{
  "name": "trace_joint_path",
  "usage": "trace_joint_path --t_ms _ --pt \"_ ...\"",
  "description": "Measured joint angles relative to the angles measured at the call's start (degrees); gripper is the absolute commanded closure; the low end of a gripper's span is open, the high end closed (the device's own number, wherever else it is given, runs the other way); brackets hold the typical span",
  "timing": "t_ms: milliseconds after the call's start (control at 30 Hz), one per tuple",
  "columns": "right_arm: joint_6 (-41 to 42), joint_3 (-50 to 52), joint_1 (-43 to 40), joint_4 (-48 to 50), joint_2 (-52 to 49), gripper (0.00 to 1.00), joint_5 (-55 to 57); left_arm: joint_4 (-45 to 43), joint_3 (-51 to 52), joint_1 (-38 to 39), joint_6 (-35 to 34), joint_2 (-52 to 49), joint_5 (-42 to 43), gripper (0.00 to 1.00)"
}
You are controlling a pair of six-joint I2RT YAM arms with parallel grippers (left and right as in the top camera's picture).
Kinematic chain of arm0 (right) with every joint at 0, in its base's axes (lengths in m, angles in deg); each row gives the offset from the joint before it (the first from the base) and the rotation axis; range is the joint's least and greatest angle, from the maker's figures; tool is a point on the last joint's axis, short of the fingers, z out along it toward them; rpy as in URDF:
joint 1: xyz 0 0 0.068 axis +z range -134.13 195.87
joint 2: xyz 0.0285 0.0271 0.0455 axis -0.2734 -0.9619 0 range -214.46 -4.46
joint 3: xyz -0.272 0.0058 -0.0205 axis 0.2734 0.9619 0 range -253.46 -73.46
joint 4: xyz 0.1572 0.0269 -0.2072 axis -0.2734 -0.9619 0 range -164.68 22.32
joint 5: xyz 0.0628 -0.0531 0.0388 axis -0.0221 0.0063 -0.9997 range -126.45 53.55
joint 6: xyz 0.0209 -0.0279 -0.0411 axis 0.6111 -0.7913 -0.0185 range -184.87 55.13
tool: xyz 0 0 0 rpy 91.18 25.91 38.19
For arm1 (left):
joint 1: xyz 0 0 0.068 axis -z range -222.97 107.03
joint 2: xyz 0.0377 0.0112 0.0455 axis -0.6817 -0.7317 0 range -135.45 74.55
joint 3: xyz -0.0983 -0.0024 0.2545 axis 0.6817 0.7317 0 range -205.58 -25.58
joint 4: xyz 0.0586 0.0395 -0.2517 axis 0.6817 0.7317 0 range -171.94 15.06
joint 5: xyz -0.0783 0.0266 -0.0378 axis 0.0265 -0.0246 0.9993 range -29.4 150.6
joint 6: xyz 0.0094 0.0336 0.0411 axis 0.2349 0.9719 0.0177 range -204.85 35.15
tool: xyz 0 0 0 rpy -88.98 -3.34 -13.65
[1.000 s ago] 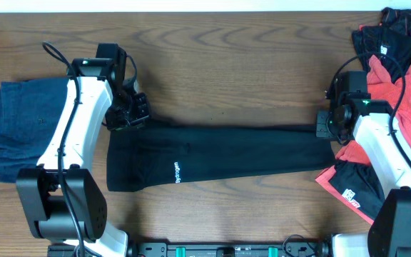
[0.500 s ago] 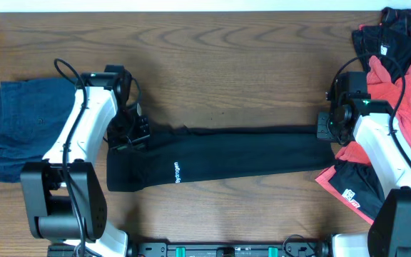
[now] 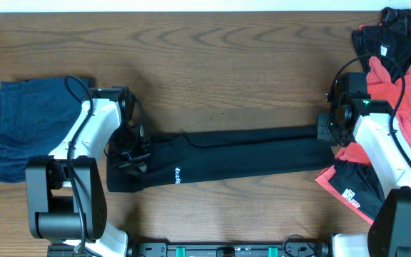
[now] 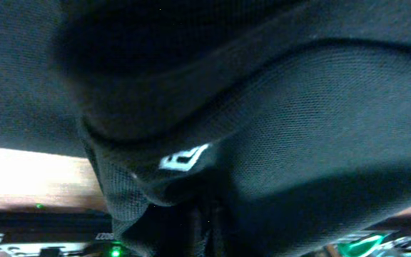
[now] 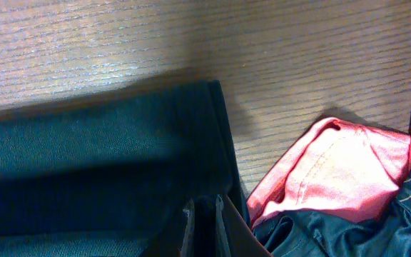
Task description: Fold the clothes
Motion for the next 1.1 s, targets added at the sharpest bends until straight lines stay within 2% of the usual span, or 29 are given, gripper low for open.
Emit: trace_joint_path --t_ms 33,267,333,400,533,633,800,1000,1100 --pt "0.02 0.00 0.00 -0.02 0.00 0.90 0.02 0.04 0.42 0.00 -0.07 0.00 -0.20 0.56" --pt "0.09 0.00 0.00 -0.13 0.00 0.81 0.11 0.68 1.09 0.00 -0.07 0.00 -0.68 0.57" --pt "0.26 0.00 0.00 -0.13 0.00 0.68 0.15 0.70 1.09 0.00 -0.04 0.00 -0.68 0.58" --pt "0.24 0.00 -0.02 -0.13 0.02 0.49 0.17 0.66 0.98 0.00 -0.07 0.02 -0.68 0.58" --pt "0.20 0.00 -0.15 -0.33 0.00 0.26 0.46 -1.11 -0.87 0.00 -0.17 0.59 -0.72 0.58" --pt "0.33 0.00 -0.15 -1.27 0.00 0.22 1.33 -3.91 -2.49 0.00 -0.28 2.51 -0.79 0.58" --pt "0.59 0.00 -0.33 -2.49 0.00 0.23 1.53 -8.63 -3.48 0.00 -0.33 6.49 0.70 0.58" --pt "0.22 0.00 -0.33 -3.63 0.00 0.23 -2.34 -12.26 -3.50 0.00 -0.59 6.51 2.38 0.56" --pt "0.04 0.00 -0.33 -4.50 0.00 0.23 -3.72 -13.64 -3.50 0.00 -0.92 6.51 2.49 0.50"
